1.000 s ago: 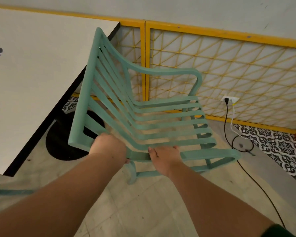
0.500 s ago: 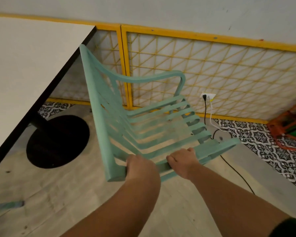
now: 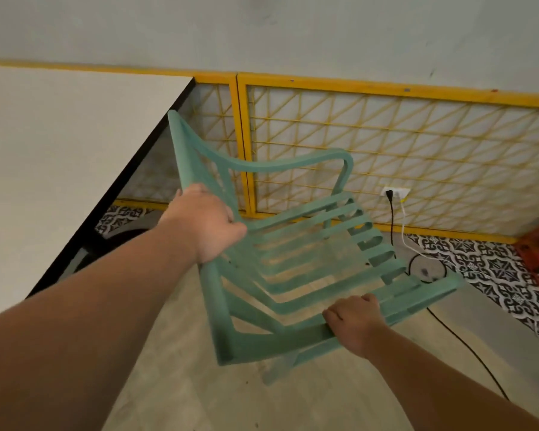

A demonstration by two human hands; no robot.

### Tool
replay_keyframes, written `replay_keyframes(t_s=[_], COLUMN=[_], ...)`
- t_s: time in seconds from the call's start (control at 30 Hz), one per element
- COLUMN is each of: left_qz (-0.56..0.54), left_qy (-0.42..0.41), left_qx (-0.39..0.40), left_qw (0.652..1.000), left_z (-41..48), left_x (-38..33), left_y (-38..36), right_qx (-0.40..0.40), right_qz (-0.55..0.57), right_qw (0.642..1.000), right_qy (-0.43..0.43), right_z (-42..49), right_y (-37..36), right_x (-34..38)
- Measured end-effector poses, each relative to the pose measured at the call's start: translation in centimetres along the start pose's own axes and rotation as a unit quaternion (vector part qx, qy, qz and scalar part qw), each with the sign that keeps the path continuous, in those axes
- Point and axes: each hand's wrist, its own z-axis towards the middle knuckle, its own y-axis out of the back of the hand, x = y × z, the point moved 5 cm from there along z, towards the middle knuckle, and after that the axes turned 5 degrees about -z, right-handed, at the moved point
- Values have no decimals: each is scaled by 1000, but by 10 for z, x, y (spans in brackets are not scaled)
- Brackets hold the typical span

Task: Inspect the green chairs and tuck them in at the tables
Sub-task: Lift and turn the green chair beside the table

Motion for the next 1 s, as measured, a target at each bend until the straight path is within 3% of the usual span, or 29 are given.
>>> replay_keyframes(t_s=[0.17,0.2,0.27,0.3,0.37,0.47,0.53,0.73,1.0], left_qz=[-25,-35,-34,-27,-23,-22,-11,-4,-3], left_qy=[19,14,13,15,16,6,-3,-11,8], left_qx=[-18,-27,-30,-28,-32,-40,-47,-58,-53], left_qw=[999,999,999,999,999,999,999,998,999], left_z=[1,2,4,3,5,6,5,1,-31], left_x=[3,4,5,5,5,7,4,-1,-53], left_y=[5,3,3,4,5,3,2,2,0], right_qx=[109,127,117,102,56,-76,-111,-89,-40], right_qz=[221,302,507,564,614,599,573,517,514], right_qw=[966,943,853,820,787,795,809,846,855], right_qy=[-78,-57,-34,-12,21,63,69,93,59], right_z=[-6,-14,-32,-42,-65,-82,-80,-80,-115], right_y=[8,17,45,61,90,102,98,100,98], right_x=[32,56,106,128,160,172,168,163,111])
